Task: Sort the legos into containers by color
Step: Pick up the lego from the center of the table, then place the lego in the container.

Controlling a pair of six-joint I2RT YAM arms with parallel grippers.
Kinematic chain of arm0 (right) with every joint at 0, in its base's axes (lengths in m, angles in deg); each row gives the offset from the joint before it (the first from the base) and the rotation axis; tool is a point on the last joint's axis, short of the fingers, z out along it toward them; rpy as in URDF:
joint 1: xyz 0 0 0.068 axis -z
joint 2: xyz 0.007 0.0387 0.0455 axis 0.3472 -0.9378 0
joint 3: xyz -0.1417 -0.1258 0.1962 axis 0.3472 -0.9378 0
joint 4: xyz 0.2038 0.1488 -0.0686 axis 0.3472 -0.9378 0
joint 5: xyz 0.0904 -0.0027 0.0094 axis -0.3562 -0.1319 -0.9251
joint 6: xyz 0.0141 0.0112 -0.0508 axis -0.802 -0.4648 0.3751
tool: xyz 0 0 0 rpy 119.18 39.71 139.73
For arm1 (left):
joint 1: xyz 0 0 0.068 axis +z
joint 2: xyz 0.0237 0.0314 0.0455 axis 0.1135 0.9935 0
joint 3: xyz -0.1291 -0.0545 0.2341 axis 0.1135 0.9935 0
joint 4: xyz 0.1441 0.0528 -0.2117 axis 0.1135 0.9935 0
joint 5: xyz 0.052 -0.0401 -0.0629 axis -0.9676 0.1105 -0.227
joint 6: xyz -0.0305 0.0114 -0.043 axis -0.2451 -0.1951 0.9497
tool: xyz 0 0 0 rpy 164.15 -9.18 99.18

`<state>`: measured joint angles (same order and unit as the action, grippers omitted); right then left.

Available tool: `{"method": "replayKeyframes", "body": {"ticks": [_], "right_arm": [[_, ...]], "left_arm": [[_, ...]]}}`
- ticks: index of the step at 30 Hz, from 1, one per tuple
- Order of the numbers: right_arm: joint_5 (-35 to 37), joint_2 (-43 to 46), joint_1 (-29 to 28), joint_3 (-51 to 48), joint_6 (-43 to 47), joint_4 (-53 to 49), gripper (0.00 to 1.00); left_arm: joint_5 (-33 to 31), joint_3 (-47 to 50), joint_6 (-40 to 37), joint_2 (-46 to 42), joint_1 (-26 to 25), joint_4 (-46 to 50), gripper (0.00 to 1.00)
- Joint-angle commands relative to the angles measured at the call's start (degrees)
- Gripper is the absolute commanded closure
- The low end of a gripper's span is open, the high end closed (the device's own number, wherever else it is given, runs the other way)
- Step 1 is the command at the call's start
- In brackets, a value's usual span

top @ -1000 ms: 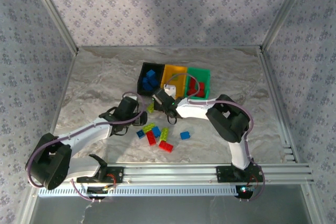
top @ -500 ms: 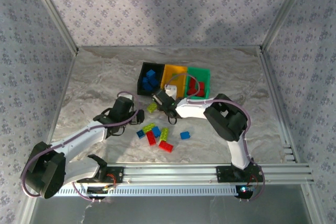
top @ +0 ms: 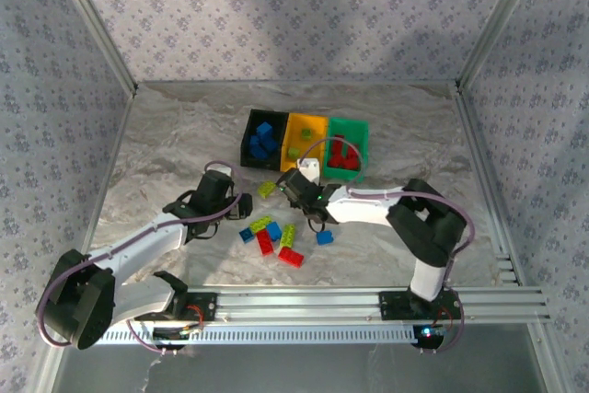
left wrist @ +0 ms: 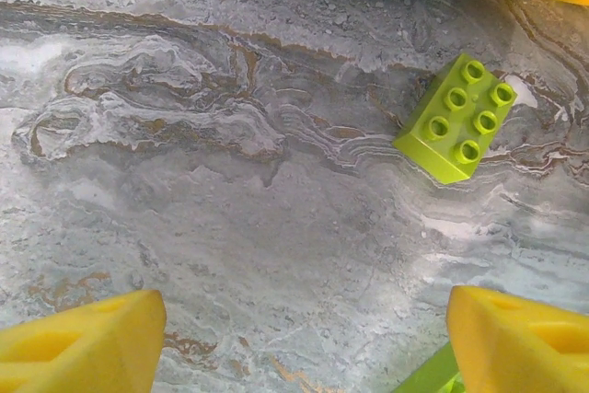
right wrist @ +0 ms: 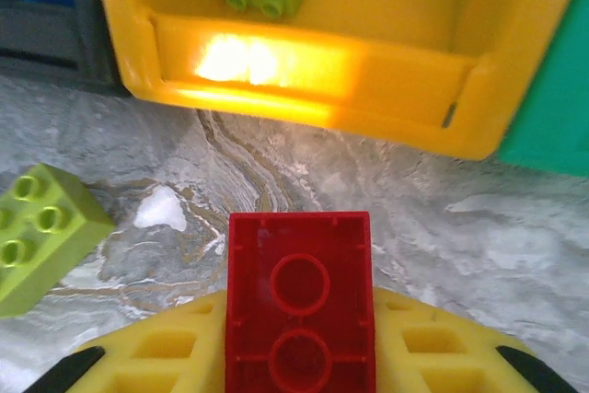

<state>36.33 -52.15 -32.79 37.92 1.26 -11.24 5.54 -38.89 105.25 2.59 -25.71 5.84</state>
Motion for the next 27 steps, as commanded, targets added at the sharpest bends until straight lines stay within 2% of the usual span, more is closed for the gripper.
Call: {"method": "replayKeyframes", "body": {"ticks": [1,4,8,14,18,21,27], "right_arm": [[2.1,6.5,1.7,-0.6,4.4,0.2,0.72],[1.5,11.1,5.4,-1.2,8.1,-0.5,0.72],[-3.3,14.0,13.2,-1.6,10.4,-0.7,0.71],[-12.8,10.6,24.0,1.3,13.4,-1.1,0.69],[-17.6,4.7,28.2,5.8,14.5,-1.6,0.67],[-21.8,1.0,30.8,9.5,14.8,-3.0,0.58],[-23.6,0.9,30.9,11.0,17.5,-4.8,0.49]], "left_arm": [[1.1,-1.2,0.4,0.9,0.5,0.1,0.21],[1.4,-1.5,0.5,1.4,0.5,0.1,0.21],[2.1,-1.9,0.7,1.8,0.5,-0.2,0.21],[3.3,-3.0,0.9,3.0,0.5,0.3,0.20],[3.9,-3.9,1.5,4.1,0.5,0.5,0.21],[2.3,-4.9,3.6,3.9,0.4,1.8,0.20],[-1.3,-6.6,5.4,4.0,0.5,4.1,0.20]]}}
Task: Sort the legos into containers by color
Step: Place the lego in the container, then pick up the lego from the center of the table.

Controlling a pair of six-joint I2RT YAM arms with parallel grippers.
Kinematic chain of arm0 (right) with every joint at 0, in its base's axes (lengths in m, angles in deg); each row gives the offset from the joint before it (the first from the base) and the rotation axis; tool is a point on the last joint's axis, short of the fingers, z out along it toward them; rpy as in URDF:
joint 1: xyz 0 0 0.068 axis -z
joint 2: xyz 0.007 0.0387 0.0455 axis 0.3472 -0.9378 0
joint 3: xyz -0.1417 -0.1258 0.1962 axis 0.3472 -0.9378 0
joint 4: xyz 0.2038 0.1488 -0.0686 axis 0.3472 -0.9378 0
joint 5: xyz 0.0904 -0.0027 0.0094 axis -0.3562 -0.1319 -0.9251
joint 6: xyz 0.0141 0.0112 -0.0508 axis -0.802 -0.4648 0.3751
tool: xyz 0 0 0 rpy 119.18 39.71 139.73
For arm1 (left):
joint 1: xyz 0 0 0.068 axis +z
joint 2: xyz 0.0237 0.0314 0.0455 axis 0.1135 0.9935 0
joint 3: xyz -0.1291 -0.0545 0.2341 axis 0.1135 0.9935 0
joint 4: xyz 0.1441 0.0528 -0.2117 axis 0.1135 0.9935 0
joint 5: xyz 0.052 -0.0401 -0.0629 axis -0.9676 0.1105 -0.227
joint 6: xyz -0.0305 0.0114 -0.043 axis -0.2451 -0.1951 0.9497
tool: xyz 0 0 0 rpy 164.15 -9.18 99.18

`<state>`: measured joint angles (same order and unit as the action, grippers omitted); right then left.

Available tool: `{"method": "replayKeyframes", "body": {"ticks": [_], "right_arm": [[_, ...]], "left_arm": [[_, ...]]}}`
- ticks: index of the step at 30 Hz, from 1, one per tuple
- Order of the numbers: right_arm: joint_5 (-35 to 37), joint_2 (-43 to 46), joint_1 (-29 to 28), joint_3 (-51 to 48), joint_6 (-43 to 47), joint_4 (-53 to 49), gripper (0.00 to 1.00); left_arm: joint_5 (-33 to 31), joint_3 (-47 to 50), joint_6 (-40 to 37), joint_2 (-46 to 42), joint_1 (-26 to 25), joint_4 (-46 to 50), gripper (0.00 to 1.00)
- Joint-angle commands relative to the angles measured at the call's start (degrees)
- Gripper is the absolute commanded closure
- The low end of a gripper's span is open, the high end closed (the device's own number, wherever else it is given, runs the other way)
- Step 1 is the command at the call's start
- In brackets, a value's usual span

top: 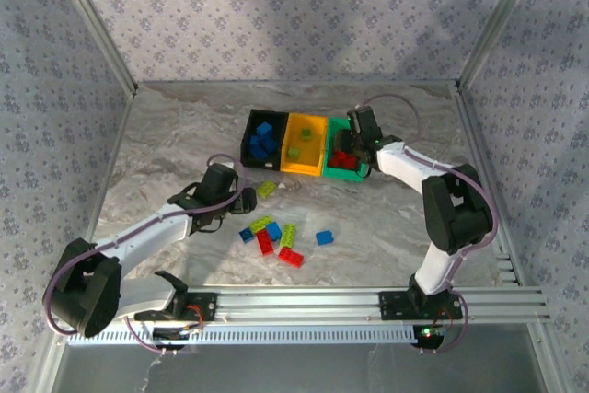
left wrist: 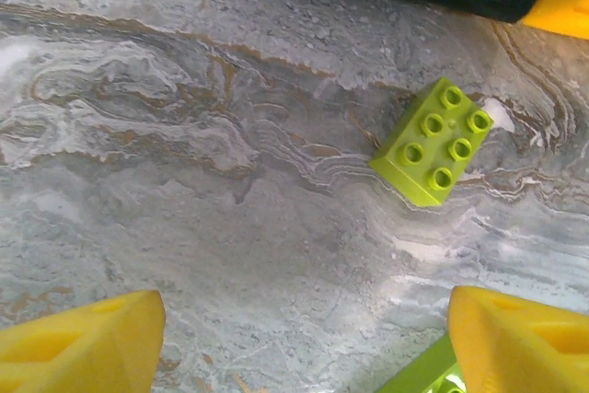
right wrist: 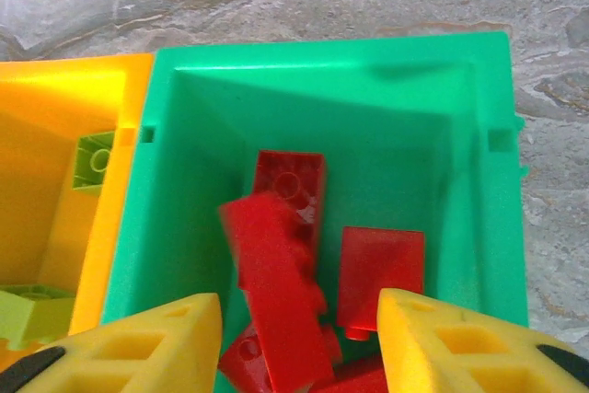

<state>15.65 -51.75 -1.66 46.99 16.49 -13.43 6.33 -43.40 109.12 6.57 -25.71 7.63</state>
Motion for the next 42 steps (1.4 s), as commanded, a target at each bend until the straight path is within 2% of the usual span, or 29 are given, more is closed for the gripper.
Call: {"method": "replayKeyframes", "body": {"ticks": [1,11,22,31,37,42], "right_arm": [[-3.1,0.7,-0.1,1.6,2.6,-2.7,0.48],[-7.6,9.4,-1.6,-7.8,7.2,-2.1,0.46],[-4.8,18.8,-6.3,-21.3,10.1,2.8,0.42],[-4.5,20.7,-6.2,-22.9,9.7,3.9,0.41],[-3.9,21.1,-6.1,-23.3,9.8,4.0,0.41],[-3.6,21.3,-6.2,-23.1,9.9,3.8,0.41]], "left_arm": [[-1.9,-2.4,1.4,0.4,0.4,2.3,0.21],[-0.4,-7.4,1.0,7.2,0.5,2.8,0.23],[6.7,-21.5,-7.5,22.3,0.2,9.6,0.22],[4.4,-32.2,-16.5,32.2,-1.5,19.3,0.23],[4.3,-36.5,-20.0,36.6,-3.5,21.9,0.23],[0.5,-41.1,-21.2,41.5,-4.6,26.0,0.26]]}}
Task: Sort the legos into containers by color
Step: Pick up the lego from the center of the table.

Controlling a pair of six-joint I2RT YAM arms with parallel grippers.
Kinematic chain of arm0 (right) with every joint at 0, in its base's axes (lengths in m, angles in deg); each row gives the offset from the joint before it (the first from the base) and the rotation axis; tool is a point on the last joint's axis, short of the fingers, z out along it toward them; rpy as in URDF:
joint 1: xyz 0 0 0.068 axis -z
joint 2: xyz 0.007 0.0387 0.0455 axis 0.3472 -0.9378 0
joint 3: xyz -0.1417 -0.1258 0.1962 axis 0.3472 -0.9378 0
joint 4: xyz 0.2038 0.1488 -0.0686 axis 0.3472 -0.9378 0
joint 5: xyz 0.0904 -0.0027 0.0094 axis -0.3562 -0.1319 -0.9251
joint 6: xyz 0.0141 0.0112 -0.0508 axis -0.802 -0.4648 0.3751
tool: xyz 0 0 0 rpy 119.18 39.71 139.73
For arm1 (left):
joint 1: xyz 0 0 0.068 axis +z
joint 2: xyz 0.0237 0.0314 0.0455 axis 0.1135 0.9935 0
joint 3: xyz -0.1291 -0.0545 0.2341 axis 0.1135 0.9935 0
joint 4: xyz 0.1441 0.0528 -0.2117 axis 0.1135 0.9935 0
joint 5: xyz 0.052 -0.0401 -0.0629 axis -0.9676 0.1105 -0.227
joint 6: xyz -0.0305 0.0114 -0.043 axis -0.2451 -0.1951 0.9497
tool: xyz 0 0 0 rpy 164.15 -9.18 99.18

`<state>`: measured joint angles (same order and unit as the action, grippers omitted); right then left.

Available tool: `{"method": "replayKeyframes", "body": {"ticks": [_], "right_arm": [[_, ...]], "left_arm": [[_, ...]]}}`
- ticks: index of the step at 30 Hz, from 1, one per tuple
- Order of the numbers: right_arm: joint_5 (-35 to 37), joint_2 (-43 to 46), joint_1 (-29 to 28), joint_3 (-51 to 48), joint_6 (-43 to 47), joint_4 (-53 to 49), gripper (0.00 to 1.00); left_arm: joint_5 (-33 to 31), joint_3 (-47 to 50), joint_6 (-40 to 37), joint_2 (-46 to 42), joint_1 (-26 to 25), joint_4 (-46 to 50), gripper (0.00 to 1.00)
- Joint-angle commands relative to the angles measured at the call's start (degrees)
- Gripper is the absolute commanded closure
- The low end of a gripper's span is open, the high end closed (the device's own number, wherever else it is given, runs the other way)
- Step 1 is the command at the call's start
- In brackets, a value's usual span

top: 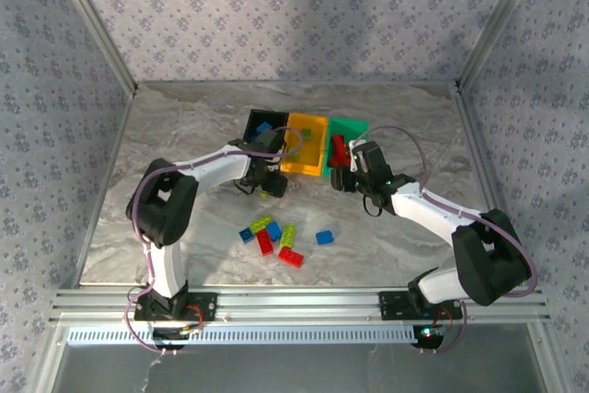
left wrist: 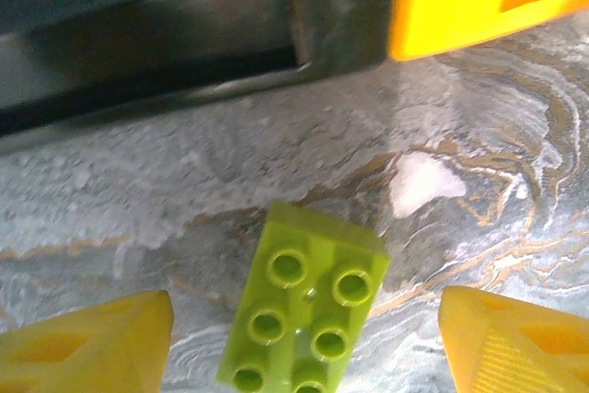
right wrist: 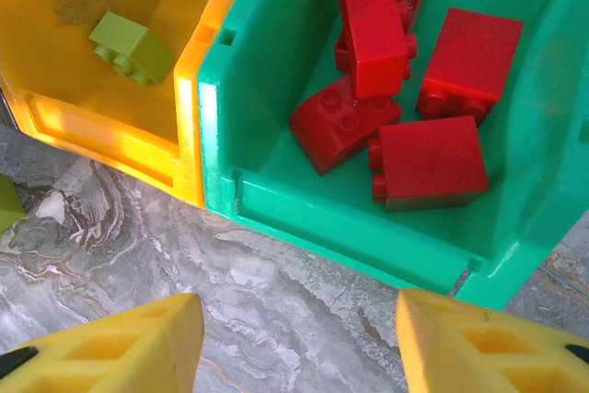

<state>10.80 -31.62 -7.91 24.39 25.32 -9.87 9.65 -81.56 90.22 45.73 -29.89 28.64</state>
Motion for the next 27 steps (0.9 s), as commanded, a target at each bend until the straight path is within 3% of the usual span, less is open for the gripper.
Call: {"method": "replayKeyframes", "body": {"ticks": [1,3,7,9,13,19,27], "right_arm": [[1.2,1.2,0.1,-0.7,1.1,0.2,0.41],[1.4,1.6,0.0,-0.8,1.1,0.2,0.41],[2.0,2.1,0.1,-1.1,1.1,0.4,0.41],[2.0,2.2,0.2,-1.3,1.1,0.6,0.41],[2.1,2.2,0.1,-1.5,1.1,0.8,0.41],[2.3,2.2,0.1,-1.5,1.0,0.9,0.41],[2.4,2.2,0.2,-1.8,0.7,1.4,0.41]], "left_arm": [[-3.2,-3.5,-2.2,3.1,-0.4,5.9,0.28],[-3.7,-4.1,-2.3,4.3,-0.5,6.6,0.31],[-3.9,-3.4,-1.9,4.7,-0.7,6.4,0.55],[-3.8,-2.7,-1.5,4.4,-0.7,5.9,0.57],[-3.0,-1.7,-0.5,2.7,-0.9,5.2,0.70],[-1.4,-0.2,1.3,-2.6,-1.4,2.0,0.76],[-0.7,-4.0,3.1,-6.8,-1.5,1.2,0.76]]}}
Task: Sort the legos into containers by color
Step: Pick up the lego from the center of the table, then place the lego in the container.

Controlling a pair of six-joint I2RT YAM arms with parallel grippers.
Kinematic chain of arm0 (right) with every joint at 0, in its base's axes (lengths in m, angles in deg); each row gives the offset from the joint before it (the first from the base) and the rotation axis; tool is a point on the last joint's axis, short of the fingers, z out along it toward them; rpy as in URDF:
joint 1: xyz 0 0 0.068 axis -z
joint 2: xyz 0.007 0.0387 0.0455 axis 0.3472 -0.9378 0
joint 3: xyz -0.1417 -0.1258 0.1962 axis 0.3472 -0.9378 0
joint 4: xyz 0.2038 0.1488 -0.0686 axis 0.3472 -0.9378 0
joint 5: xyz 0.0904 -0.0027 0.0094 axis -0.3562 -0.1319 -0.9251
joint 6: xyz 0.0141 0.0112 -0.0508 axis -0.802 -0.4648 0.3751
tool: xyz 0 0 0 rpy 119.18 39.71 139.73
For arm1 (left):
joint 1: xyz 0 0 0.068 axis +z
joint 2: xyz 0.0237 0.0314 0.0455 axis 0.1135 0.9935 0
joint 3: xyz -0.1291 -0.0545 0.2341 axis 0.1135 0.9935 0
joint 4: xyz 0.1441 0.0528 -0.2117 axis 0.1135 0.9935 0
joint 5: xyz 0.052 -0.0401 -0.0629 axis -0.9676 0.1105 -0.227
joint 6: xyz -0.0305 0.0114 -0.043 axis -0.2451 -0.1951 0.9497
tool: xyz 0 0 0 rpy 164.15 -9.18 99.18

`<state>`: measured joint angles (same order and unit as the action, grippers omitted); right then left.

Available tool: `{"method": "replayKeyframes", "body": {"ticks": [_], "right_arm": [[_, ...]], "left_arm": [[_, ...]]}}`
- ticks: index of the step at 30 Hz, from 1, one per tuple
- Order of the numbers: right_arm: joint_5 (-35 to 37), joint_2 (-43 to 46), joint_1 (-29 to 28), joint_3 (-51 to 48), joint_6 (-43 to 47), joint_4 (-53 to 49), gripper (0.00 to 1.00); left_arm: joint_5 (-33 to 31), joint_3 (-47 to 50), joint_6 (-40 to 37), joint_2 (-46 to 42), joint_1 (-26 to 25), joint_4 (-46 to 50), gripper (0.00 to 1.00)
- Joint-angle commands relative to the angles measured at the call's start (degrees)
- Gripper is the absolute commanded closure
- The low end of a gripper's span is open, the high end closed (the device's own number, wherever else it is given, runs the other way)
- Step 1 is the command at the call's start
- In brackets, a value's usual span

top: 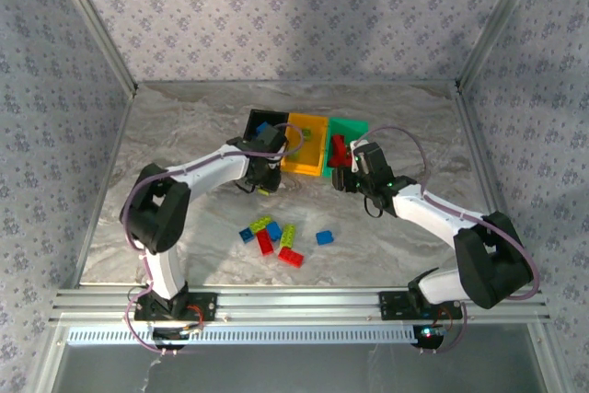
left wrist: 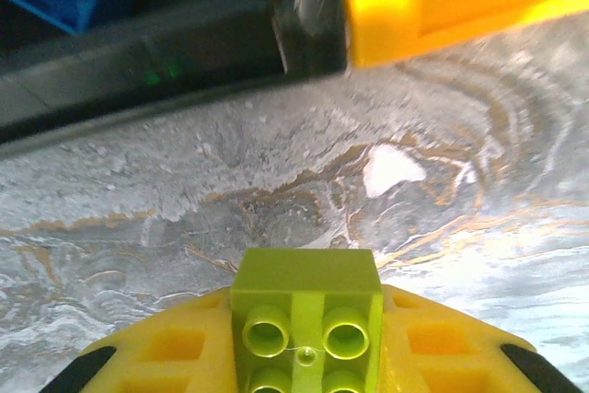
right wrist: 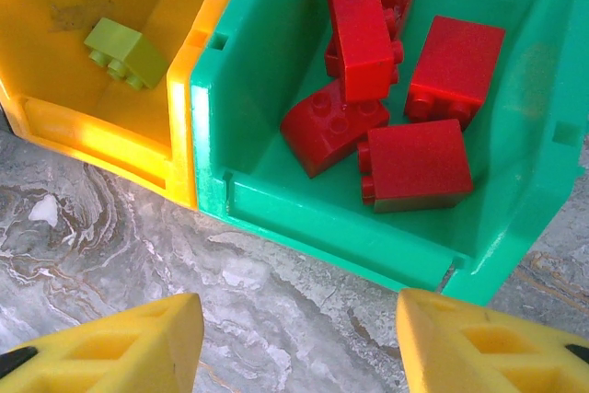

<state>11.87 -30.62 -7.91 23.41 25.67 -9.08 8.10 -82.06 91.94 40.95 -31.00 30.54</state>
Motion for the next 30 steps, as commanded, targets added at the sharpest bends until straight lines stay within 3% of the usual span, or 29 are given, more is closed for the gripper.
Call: {"method": "replayKeyframes", "body": {"ticks": [1,16,21,25,30], "right_arm": [[1.4,1.2,0.1,-0.8,0.4,0.6,0.41],[1.4,1.7,0.2,-1.9,-0.1,1.9,0.41],[1.8,1.6,0.2,-1.9,0.0,2.0,0.41],[1.8,1.7,0.3,-2.1,0.1,2.0,0.41],[1.4,1.5,0.2,-2.1,-0.1,2.3,0.41]], "left_arm": [[0.8,-4.4,1.5,-1.8,-0.3,-0.7,0.76],[2.4,-34.8,2.4,16.3,-0.4,7.4,0.72],[2.3,-41.6,2.0,20.8,-0.4,9.2,0.60],[2.1,-43.3,1.6,21.5,-0.4,10.4,0.49],[-3.2,-40.3,0.5,18.5,-0.3,10.7,0.48]]}}
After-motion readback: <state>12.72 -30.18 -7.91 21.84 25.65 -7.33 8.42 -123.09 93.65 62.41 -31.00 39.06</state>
